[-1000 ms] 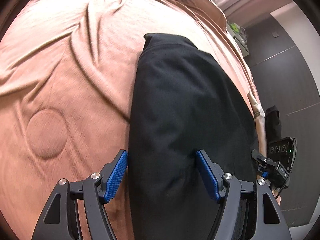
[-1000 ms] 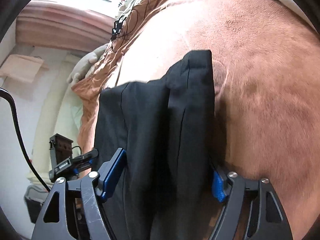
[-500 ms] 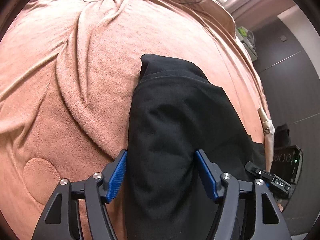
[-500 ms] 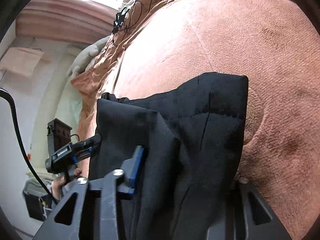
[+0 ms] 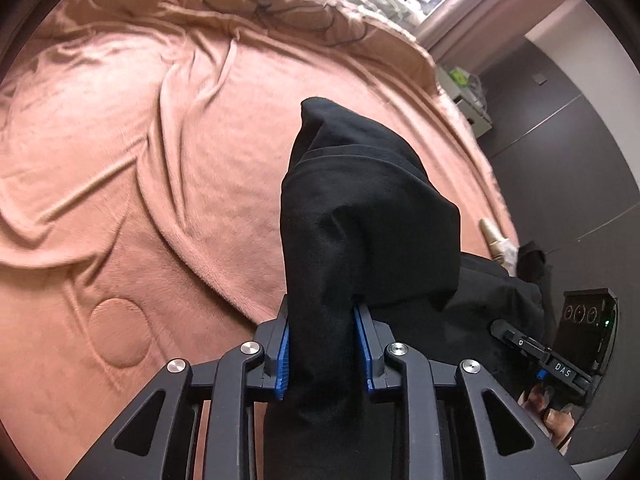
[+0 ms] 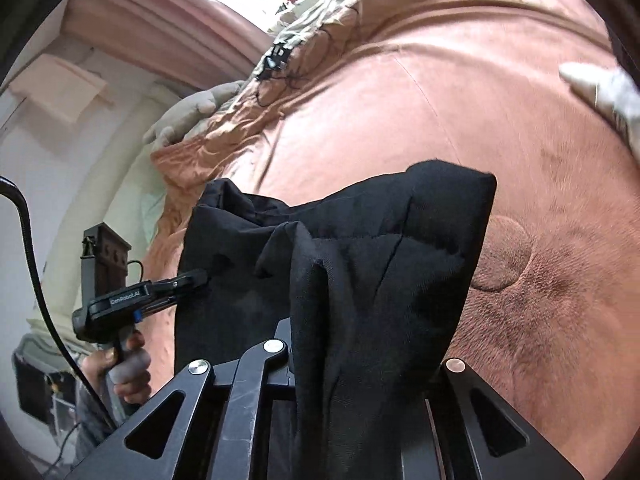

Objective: Fold large clothes
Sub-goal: 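Lift and carry the folded jacket to the clothes stack with both grippers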

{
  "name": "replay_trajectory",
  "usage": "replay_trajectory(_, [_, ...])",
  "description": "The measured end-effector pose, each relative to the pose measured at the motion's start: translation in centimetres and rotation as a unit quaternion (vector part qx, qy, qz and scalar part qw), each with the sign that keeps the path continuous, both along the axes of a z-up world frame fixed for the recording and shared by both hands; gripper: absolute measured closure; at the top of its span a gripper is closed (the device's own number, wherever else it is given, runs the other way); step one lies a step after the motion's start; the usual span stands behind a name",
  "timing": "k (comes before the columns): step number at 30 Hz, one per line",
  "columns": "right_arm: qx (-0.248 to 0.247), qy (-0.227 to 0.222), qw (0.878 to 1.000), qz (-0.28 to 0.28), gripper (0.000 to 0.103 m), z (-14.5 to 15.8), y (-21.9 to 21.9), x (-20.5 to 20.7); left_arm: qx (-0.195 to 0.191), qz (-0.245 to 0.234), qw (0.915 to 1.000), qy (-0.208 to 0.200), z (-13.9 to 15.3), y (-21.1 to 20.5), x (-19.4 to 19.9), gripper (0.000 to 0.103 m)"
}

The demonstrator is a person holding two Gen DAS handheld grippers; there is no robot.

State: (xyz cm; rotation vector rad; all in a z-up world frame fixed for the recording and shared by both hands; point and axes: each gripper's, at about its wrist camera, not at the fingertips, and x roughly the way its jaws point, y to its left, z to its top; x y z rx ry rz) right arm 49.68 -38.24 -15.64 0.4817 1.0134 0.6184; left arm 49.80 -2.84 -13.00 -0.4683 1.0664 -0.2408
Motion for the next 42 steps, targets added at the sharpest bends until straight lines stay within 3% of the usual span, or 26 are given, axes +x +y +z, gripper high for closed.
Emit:
replay_trajectory(13, [-0.007,-0.102,0.995,-0.004,0.092,9.2,1.1,-8.1,-0.013,0.015,0.9962,-0.085,8.3,-0.4,-7.9,0.078])
replay_trajectory(22, [0.004,-0.14,0.99,-0.006,0.092,13.1,0.9,-12.6,-0.015,0.034,0.9903,-0.134,12.6,-1.7,-13.0,0.081])
replay_trajectory(26, [-0.001,-0.164,0.986,-0.01,0.092,15.2,0.3,-14.9,-0.036,0.034,0.9883,-0.144,14.2,-2.6,-15.2,0.081])
replay_trajectory(35, [-0.005,-0.221,0.975,-0.026,0.092,20.1,-4.2,-18.8,-0.027,-0.003,0.9839,-0.177,18.2,-8.7,-18.6,0.082])
replay_trajectory(42, [-0.024,-0.245,0.968,-0.052,0.092,23.6,-9.2,-20.8,-0.032,-0.042,0.9801,-0.191,20.9,-15.8,-19.6,0.082])
